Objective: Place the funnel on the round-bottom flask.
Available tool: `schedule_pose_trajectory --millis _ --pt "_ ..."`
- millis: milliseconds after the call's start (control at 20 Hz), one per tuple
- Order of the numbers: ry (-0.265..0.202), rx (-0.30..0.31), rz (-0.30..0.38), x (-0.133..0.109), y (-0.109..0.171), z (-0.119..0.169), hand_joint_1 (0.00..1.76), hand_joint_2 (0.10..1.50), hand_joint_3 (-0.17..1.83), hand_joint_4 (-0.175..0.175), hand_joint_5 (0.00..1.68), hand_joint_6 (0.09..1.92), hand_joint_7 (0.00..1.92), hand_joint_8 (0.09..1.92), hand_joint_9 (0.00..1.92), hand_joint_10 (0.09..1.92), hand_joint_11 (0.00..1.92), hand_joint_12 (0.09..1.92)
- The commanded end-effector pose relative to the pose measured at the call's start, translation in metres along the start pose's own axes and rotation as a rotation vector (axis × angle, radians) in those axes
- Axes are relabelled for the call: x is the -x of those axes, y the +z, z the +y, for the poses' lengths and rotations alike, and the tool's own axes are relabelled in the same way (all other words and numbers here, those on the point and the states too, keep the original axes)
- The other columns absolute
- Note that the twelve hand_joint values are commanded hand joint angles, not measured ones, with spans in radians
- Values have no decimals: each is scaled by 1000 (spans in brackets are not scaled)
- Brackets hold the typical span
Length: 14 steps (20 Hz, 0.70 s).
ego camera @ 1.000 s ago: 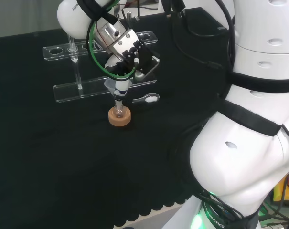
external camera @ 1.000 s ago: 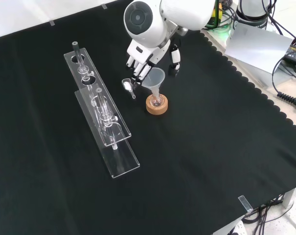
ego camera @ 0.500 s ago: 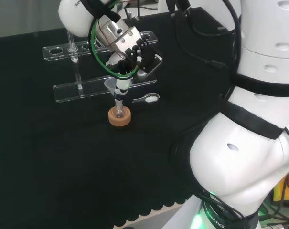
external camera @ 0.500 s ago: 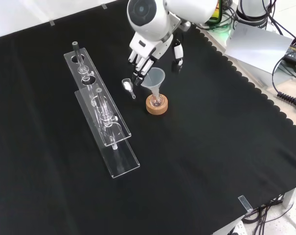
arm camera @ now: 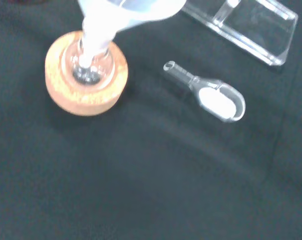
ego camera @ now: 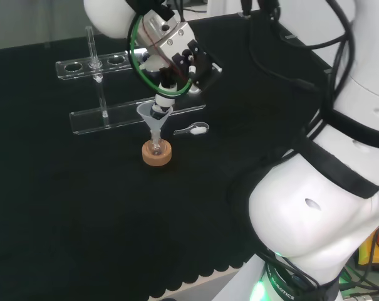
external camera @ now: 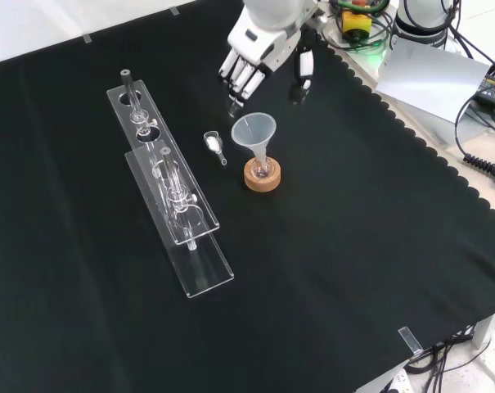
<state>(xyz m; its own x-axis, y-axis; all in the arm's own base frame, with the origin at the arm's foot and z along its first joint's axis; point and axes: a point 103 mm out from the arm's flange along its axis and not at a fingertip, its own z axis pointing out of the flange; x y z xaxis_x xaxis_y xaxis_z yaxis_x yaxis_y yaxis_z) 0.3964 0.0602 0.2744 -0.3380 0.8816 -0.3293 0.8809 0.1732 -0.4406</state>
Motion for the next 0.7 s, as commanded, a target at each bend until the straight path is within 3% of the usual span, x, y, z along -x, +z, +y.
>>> schedule_pose_trajectory --millis 50,550,700 --pt "44 95 53 22 0 -27 649 713 435 -15 215 87 283 670 661 635 392 1334" --pt "104 138 156 61 23 -37 639 746 458 -20 300 87 364 672 711 608 412 1326" --pt "123 127 179 73 35 -36 645 749 462 -22 331 87 393 666 728 588 425 1317"
